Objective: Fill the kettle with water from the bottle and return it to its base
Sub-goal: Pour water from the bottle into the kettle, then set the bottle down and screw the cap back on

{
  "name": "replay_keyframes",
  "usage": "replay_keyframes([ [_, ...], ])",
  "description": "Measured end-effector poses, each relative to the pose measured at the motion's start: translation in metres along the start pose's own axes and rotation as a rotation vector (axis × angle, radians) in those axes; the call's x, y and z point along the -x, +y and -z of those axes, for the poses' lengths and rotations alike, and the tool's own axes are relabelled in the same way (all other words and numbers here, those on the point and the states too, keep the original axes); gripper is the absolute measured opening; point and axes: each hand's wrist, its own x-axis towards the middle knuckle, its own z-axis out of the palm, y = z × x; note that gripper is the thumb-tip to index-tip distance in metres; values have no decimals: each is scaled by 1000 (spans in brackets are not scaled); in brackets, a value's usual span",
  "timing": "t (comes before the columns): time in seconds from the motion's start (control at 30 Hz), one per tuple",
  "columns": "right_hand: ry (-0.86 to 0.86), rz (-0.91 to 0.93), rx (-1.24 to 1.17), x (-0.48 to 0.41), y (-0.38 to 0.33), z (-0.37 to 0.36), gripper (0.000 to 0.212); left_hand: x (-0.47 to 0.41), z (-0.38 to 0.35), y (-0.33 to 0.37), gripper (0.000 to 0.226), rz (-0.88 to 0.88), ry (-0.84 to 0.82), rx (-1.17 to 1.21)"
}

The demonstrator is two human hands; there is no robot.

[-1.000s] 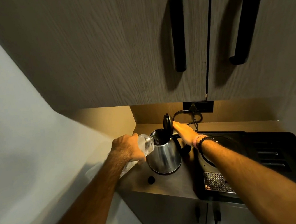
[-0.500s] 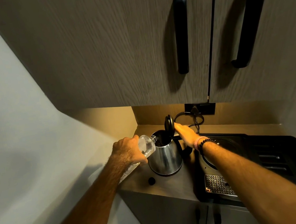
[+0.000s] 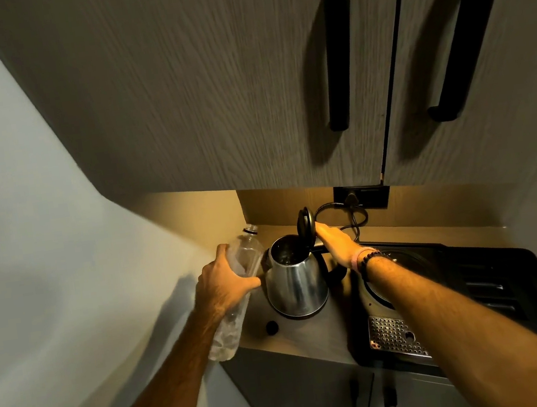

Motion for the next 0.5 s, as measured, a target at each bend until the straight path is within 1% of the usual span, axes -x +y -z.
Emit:
replay_keyframes([
  [0.1, -1, 3, -20, 0, 1, 0, 64, 1, -9, -11, 90, 46, 176, 70],
  [0.17, -2, 3, -17, 0, 2, 0, 64, 2, -15, -16, 92, 91, 261, 121],
  [0.27, -3, 11, 6, 1, 2, 0, 67, -1, -22, -21, 93, 153, 369, 265],
  [0.37, 2, 43, 47, 2, 2, 0, 72, -4, -31, -24, 100, 189, 402, 357],
  [0.5, 2, 63, 58, 0, 5, -1, 70, -1, -43, -28, 106, 155, 404, 383],
])
